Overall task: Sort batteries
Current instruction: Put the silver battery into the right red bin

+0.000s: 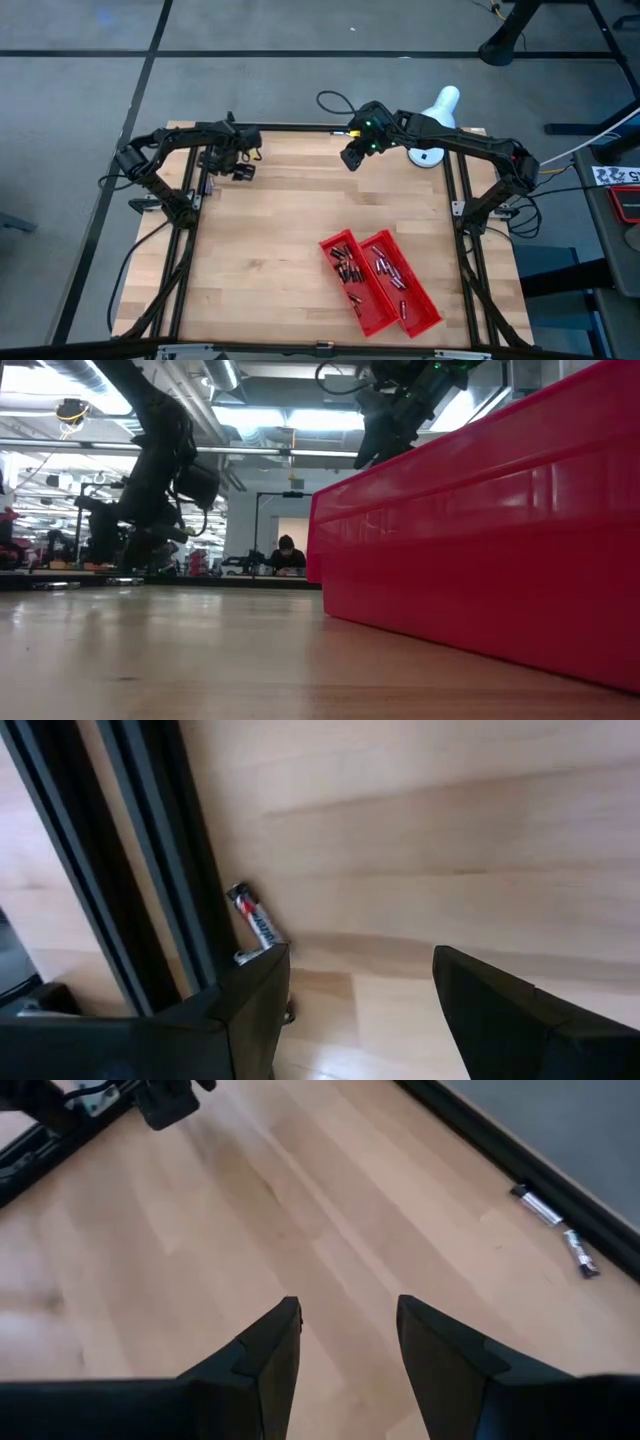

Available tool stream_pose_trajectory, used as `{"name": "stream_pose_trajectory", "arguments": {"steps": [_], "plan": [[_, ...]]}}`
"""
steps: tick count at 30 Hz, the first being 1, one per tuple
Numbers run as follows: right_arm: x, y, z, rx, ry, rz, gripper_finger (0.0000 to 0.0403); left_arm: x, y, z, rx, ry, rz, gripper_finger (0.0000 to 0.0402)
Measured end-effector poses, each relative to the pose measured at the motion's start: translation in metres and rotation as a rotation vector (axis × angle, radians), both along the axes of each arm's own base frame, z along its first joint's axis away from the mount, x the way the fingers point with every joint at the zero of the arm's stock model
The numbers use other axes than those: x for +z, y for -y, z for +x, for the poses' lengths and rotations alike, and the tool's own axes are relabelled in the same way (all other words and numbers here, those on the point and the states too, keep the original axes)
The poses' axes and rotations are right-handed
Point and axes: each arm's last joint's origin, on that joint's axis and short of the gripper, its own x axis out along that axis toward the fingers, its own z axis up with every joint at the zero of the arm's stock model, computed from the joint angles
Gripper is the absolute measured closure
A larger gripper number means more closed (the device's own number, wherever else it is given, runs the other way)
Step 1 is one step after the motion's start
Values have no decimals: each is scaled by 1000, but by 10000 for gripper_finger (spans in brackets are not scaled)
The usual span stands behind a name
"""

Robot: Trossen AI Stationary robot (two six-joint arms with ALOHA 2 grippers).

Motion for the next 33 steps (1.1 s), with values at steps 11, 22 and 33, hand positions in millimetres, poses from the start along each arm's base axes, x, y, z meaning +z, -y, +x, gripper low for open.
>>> {"name": "stream_pose_trajectory", "arguments": {"steps": [11,22,33], "plan": [[1,-1,1,23,15,21,233,-7,-3,-28,-37,-79,-138,164],[0,-1,0,24,2,27,233,-23,-5,-41,10,4,-171,164],[-1,-2,-1,21,-6,33,233,-26,-22,-57,96,96,-156,164]]}}
